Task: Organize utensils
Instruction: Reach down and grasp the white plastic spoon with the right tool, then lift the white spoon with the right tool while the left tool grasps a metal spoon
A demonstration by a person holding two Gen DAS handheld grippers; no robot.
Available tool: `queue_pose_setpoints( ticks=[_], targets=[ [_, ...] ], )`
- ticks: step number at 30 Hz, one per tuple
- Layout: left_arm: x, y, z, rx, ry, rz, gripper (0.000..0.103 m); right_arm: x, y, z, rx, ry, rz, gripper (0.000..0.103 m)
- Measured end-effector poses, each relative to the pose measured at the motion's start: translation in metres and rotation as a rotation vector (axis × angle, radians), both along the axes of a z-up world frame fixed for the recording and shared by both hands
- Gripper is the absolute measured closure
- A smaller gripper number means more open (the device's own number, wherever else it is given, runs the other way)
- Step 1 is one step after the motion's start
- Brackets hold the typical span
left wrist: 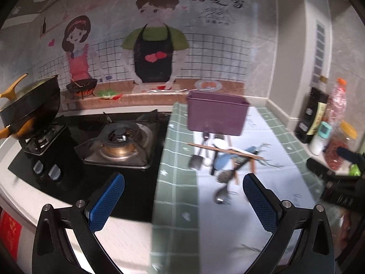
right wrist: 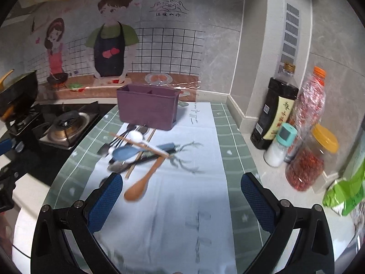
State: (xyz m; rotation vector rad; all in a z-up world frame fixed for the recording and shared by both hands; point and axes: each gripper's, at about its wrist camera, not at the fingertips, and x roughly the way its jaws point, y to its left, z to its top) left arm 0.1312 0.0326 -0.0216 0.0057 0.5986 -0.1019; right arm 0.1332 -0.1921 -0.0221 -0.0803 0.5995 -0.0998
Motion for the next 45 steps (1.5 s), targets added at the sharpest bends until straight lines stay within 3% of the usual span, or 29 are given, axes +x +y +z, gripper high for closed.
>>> queue_pose_setpoints(
  ticks=[6, 12, 13, 15, 19, 23, 28, 31, 38, 40, 45],
  targets=[
    [0.046, 0.034, 0.005, -0.05, -0.05, -0.033, 0.0, 0.064, 0.006, 0.01, 0.03, 0.012, 0.04, 0.0],
    [0.087, 0.054, 0.009, -0.113, -0.062, -0.007, 0.0, 0.138, 0.031, -0.004, -0.122, 0.125, 0.197, 0.001],
    [0.091, 0.055, 0.008, -0.122, -0.05, -0.007, 0.001, 0.147, 0.033, -0.01, -0.123, 0.163, 0.236, 0.004],
    [0.099, 0.054, 0.003, -0.137, -0.022, -0.022, 0.001, 0.158, 0.033, -0.02, -0.116, 0.214, 0.292, 0.027],
    [0.1, 0.048, -0.007, -0.093, 0.003, 0.0, 0.02, 0.174, 0.035, -0.038, -0.092, 0.27, 0.396, 0.038],
    [0.1, 0.044, -0.015, -0.079, 0.034, 0.052, 0.021, 0.202, 0.046, -0.055, -0.106, 0.303, 0.521, 0.058],
    [0.104, 0.04, -0.02, -0.065, 0.057, 0.067, 0.021, 0.24, 0.055, -0.082, -0.059, 0.373, 0.634, 0.06],
    [0.112, 0.038, -0.028, -0.05, 0.093, 0.069, 0.021, 0.254, 0.059, -0.097, -0.05, 0.399, 0.632, 0.06],
    [0.123, 0.03, -0.039, -0.069, 0.142, 0.026, 0.021, 0.268, 0.056, -0.105, 0.107, 0.47, 0.636, 0.06],
    [0.126, 0.024, -0.041, -0.077, 0.156, -0.004, 0.021, 0.267, 0.051, -0.106, 0.155, 0.501, 0.619, 0.067],
    [0.134, 0.0, -0.043, -0.059, 0.175, -0.128, 0.021, 0.251, 0.028, -0.092, 0.113, 0.46, 0.527, 0.068]
  ],
)
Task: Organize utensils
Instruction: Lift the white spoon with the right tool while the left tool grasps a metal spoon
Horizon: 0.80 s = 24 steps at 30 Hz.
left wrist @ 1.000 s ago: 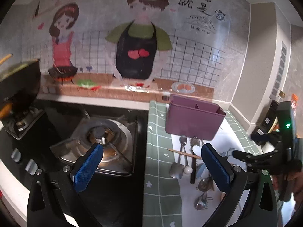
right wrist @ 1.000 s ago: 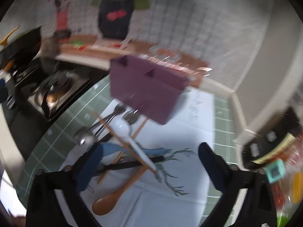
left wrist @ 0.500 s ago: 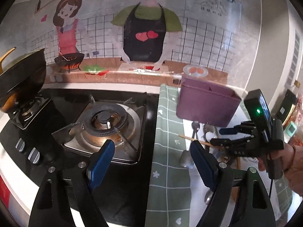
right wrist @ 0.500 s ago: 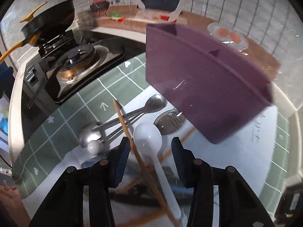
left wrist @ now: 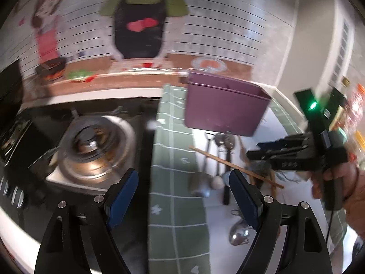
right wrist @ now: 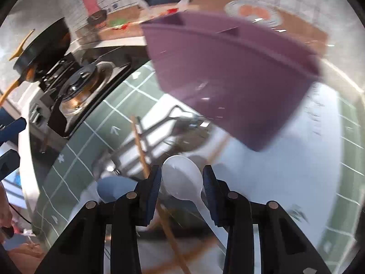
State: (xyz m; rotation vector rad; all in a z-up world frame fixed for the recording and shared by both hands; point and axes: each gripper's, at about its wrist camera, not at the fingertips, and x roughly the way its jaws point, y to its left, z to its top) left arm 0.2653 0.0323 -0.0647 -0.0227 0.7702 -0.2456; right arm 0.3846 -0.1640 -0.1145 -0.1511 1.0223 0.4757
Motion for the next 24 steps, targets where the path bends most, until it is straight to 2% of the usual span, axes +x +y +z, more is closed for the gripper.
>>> queue_pose_setpoints(
  ticks=[5, 6, 7, 8, 9, 12, 14, 16, 19, 21, 24],
  targets=[
    [0.01, -0.03, -0.013, -0.032, 0.038, -0.169, 0.021, -0.031, -0.05, 0.027, 0.051, -0.018, -0.12, 0.068],
    [0.011, -0.034, -0.014, -0.042, 0.043, -0.198, 0.023, -0.038, -0.058, 0.029, 0.062, -0.018, -0.141, 0.068],
    [0.015, -0.04, -0.017, -0.054, 0.057, -0.23, 0.031, -0.046, -0.065, 0.032, 0.075, -0.02, -0.161, 0.068],
    [0.022, -0.044, -0.02, -0.056, 0.094, -0.242, 0.037, -0.051, -0.07, 0.033, 0.081, -0.022, -0.173, 0.068],
    [0.028, -0.049, -0.023, -0.062, 0.134, -0.239, 0.047, -0.058, -0.074, 0.035, 0.087, -0.028, -0.19, 0.068],
    [0.05, -0.052, -0.031, -0.115, 0.258, -0.19, 0.051, -0.074, -0.083, 0.038, 0.067, -0.067, -0.238, 0.068],
    [0.06, -0.057, -0.032, -0.12, 0.28, -0.169, 0.056, -0.084, -0.086, 0.038, 0.046, -0.1, -0.26, 0.068],
    [0.073, -0.069, -0.028, -0.1, 0.259, -0.193, 0.059, -0.089, -0.085, 0.035, 0.051, -0.109, -0.261, 0.068],
    [0.095, -0.097, -0.032, -0.019, 0.267, -0.265, 0.059, -0.089, -0.086, 0.027, 0.084, -0.096, -0.268, 0.068],
    [0.113, -0.112, -0.039, 0.054, 0.258, -0.266, 0.059, -0.089, -0.086, 0.021, 0.096, -0.091, -0.277, 0.068],
    [0.135, -0.122, -0.052, 0.095, 0.277, -0.242, 0.059, -0.088, -0.088, 0.019, 0.125, -0.089, -0.289, 0.068]
  ],
)
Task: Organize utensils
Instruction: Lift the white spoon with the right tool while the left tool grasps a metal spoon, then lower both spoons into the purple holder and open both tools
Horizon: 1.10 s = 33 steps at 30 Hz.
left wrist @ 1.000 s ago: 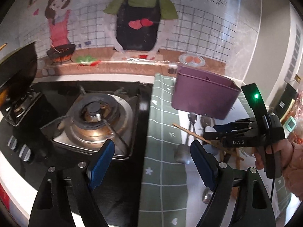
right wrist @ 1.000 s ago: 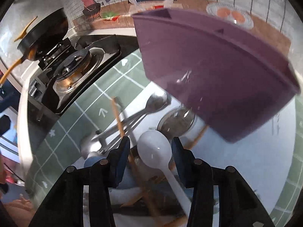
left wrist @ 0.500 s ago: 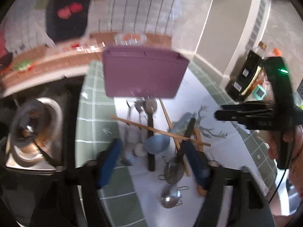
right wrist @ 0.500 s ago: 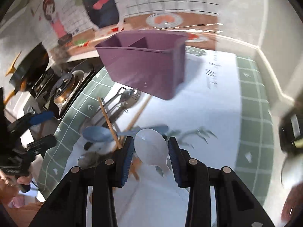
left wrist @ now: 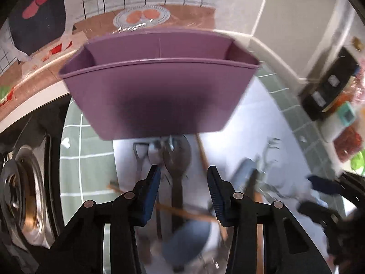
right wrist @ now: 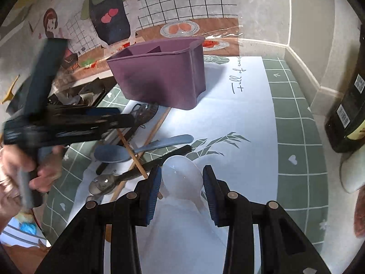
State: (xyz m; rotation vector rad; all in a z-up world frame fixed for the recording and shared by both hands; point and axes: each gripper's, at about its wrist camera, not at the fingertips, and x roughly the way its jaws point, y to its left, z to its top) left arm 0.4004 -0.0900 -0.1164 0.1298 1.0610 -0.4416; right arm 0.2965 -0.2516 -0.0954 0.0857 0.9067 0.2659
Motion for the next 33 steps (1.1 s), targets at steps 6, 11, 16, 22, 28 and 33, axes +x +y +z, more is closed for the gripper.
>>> queue_pose_setpoints(
  ticks=[6, 11, 16, 22, 28, 33],
  targets=[
    [0.022, -0.01, -0.022, 0.091, 0.027, 0.023, 0.059, -0.001, 0.0, 0.002, 0.007, -0.017, -0.004, 0.068],
    [0.021, -0.014, -0.027, 0.115, -0.009, 0.004, 0.067, 0.001, 0.004, 0.002, -0.002, -0.022, -0.004, 0.068],
    [-0.002, 0.013, -0.012, -0.026, -0.048, -0.01, 0.071, 0.0, 0.011, 0.008, 0.006, -0.031, 0.002, 0.068],
    [-0.069, 0.051, 0.043, -0.181, -0.215, 0.049, 0.071, -0.016, 0.024, 0.03, -0.016, -0.104, 0.009, 0.068],
    [-0.11, 0.066, 0.073, -0.248, -0.331, 0.083, 0.071, -0.029, 0.038, 0.05, -0.006, -0.169, 0.016, 0.068],
    [-0.121, 0.08, 0.114, -0.307, -0.415, 0.102, 0.071, -0.034, 0.043, 0.068, 0.024, -0.221, 0.019, 0.068]
  ],
)
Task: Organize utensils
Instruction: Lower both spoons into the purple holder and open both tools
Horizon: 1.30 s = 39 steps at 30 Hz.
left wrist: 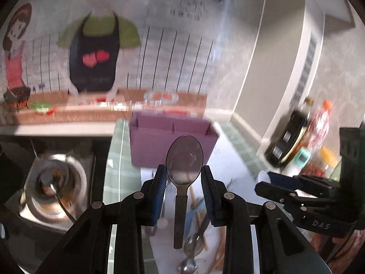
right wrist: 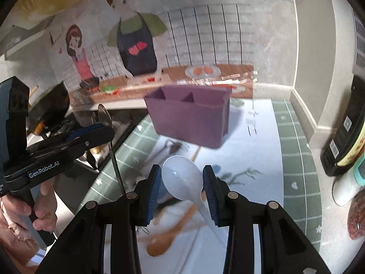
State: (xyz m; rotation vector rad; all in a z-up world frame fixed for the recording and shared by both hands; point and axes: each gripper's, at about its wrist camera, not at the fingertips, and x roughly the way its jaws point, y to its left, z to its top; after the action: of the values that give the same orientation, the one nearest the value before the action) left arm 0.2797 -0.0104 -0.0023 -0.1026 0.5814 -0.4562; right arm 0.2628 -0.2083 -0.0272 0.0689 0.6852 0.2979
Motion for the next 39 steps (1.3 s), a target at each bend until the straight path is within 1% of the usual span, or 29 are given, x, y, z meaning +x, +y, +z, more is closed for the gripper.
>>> queue_pose_setpoints(
  ticks=[3, 4, 7, 9, 11, 12, 14, 16, 19, 22, 24, 27, 31, 33, 34, 35, 36, 37, 39],
  targets=[
    [0.005, 0.003, 0.048, -0.05, -0.076, -0.029, 0.071, 0.002, -0.002, 0.035, 0.053, -0.083, 0.015, 0.068],
    [0.011, 0.005, 0.07, -0.073, -0.115, -0.034, 0.071, 0.004, -0.004, 0.056, 0.071, -0.133, 0.025, 0.068],
    [0.029, 0.004, 0.115, -0.099, -0.22, -0.023, 0.071, 0.016, -0.01, 0.11, 0.141, -0.245, 0.056, 0.068],
    [0.046, 0.0, 0.133, -0.085, -0.286, 0.012, 0.071, 0.032, -0.018, 0.141, 0.21, -0.319, 0.073, 0.067],
    [0.068, -0.005, 0.136, -0.078, -0.298, 0.033, 0.071, 0.052, -0.024, 0.155, 0.258, -0.355, 0.08, 0.067],
    [0.078, -0.006, 0.134, -0.078, -0.293, 0.04, 0.071, 0.065, -0.026, 0.156, 0.28, -0.357, 0.077, 0.067],
    [0.1, -0.008, 0.125, -0.081, -0.278, 0.055, 0.071, 0.094, -0.029, 0.148, 0.338, -0.327, 0.091, 0.067],
    [0.123, -0.008, 0.111, -0.09, -0.249, 0.082, 0.071, 0.119, -0.033, 0.133, 0.383, -0.295, 0.099, 0.067],
    [0.15, -0.008, 0.084, -0.097, -0.194, 0.117, 0.071, 0.154, -0.031, 0.105, 0.424, -0.237, 0.101, 0.067],
    [0.17, -0.008, 0.062, -0.091, -0.16, 0.136, 0.071, 0.18, -0.029, 0.081, 0.459, -0.201, 0.117, 0.067],
    [0.181, -0.009, 0.05, -0.08, -0.149, 0.146, 0.071, 0.192, -0.028, 0.067, 0.479, -0.186, 0.139, 0.067],
    [0.191, -0.011, 0.035, -0.066, -0.13, 0.148, 0.071, 0.209, -0.024, 0.053, 0.482, -0.188, 0.16, 0.067],
    [0.199, -0.01, 0.016, -0.07, -0.089, 0.156, 0.07, 0.221, -0.019, 0.035, 0.477, -0.186, 0.182, 0.067],
    [0.201, -0.011, 0.008, -0.057, -0.069, 0.154, 0.07, 0.224, -0.021, 0.027, 0.481, -0.173, 0.185, 0.062],
    [0.202, -0.012, 0.006, -0.049, -0.06, 0.152, 0.067, 0.225, -0.023, 0.024, 0.48, -0.161, 0.18, 0.057],
    [0.201, -0.012, 0.004, -0.041, -0.049, 0.149, 0.063, 0.225, -0.025, 0.021, 0.479, -0.149, 0.179, 0.043],
    [0.199, -0.012, 0.004, -0.036, -0.042, 0.147, 0.056, 0.223, -0.027, 0.02, 0.477, -0.142, 0.173, 0.036],
    [0.197, -0.011, 0.005, -0.035, -0.042, 0.148, 0.053, 0.221, -0.03, 0.019, 0.469, -0.14, 0.157, 0.036],
    [0.189, -0.008, 0.007, -0.018, -0.041, 0.149, 0.053, 0.214, -0.034, 0.019, 0.433, -0.134, 0.124, 0.036]
  ],
)
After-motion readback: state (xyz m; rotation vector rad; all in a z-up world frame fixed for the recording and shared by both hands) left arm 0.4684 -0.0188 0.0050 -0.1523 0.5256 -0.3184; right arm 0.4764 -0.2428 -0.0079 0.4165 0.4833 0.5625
